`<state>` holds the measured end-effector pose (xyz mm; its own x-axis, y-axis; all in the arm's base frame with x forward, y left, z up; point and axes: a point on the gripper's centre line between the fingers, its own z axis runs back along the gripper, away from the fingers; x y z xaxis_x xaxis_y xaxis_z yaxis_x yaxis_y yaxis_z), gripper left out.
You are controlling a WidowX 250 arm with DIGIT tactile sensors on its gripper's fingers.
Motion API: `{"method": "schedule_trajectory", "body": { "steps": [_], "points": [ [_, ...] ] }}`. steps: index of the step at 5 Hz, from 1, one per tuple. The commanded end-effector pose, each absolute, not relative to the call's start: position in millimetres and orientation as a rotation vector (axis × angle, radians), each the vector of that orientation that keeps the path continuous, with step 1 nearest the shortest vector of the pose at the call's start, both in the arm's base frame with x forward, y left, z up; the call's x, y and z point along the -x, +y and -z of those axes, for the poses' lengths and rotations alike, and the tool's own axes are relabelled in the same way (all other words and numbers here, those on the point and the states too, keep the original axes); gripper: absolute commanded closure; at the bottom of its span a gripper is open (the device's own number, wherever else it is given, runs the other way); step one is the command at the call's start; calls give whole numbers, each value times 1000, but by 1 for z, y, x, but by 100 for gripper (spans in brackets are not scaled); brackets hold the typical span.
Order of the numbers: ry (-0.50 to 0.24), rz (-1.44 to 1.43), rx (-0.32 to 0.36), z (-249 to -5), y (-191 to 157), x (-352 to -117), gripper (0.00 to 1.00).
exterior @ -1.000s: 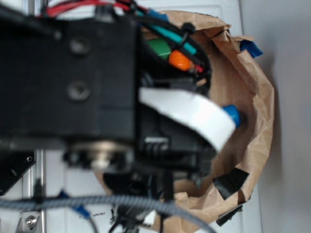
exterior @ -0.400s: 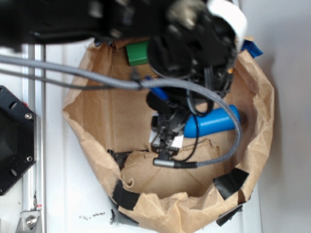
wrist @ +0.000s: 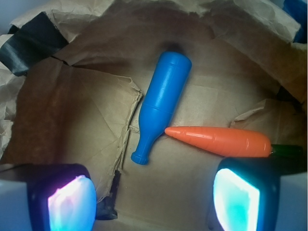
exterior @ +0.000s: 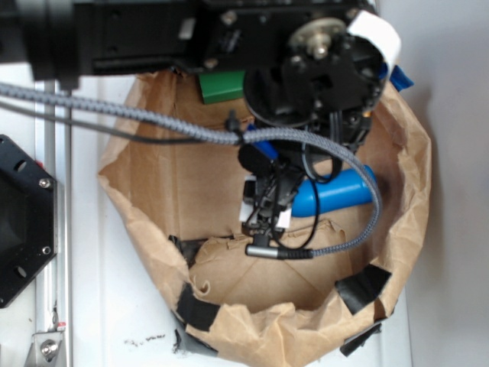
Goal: Grab the blue bottle.
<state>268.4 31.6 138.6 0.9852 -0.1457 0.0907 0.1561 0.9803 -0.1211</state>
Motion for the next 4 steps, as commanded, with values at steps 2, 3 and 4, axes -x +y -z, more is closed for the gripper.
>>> {"method": "schedule_trajectory", "body": {
  "steps": [2, 3, 4],
  "points": [
    [-237, 226, 52, -94, 36, -290, 0],
    [-212, 242, 57, -78, 26, -296, 0],
    [-211, 221, 62, -81, 21, -305, 0]
  ]
}}
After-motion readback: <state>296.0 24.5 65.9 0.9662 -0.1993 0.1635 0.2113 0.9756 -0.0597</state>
